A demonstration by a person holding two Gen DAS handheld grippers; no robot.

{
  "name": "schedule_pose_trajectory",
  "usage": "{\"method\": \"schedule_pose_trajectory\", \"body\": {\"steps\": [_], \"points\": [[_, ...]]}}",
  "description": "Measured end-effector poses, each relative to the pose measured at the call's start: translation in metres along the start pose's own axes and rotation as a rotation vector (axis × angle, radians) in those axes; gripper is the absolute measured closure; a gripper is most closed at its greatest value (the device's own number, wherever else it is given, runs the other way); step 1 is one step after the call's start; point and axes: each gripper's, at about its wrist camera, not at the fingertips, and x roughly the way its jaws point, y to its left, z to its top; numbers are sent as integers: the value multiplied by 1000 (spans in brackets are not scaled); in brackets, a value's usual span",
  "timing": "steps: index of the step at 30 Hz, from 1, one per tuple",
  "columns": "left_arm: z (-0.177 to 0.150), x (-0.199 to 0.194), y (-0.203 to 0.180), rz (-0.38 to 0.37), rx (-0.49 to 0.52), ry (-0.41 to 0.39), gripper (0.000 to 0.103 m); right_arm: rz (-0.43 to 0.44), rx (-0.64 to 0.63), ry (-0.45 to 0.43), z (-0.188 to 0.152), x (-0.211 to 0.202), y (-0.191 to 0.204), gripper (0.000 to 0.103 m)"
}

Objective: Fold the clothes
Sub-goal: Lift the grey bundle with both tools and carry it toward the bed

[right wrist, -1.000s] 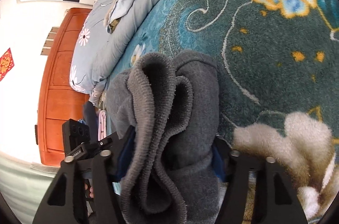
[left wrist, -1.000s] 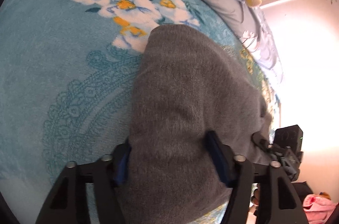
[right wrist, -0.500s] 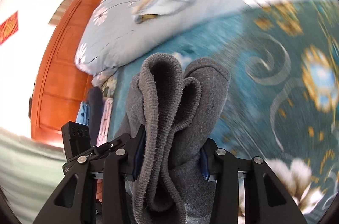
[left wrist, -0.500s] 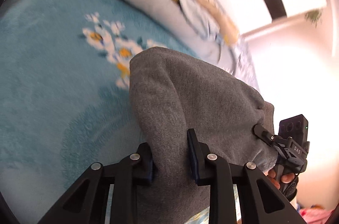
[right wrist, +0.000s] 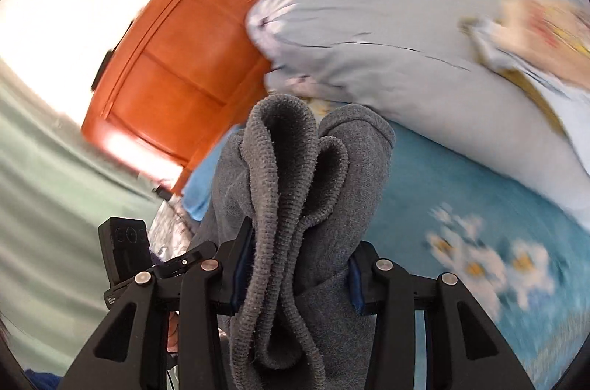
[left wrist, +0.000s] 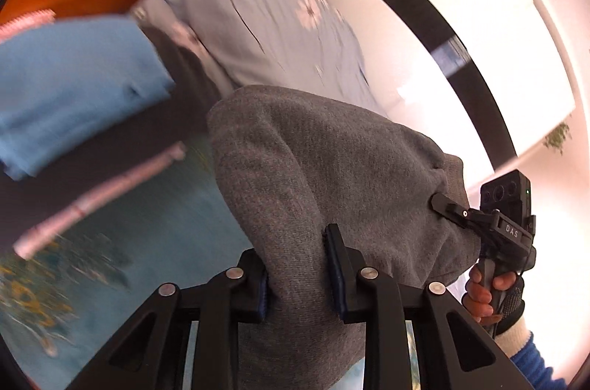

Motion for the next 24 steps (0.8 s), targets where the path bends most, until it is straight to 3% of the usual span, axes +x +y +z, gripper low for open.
{"method": "schedule_pose_trajectory", "body": {"steps": [6,13,20,24], "points": [[52,-57,67,93,-72,-152,75,86,-179,132,73,108,86,59],[84,-106,142,189,-137,-249,75,154,-291,262,122,226,146,59],[89,-77,201,202,-188,-297,75,174,-355,348,145,305,159,59],[78,-67,218,166,-215,-308,72,160,-319,390,152,341,135,58]]}}
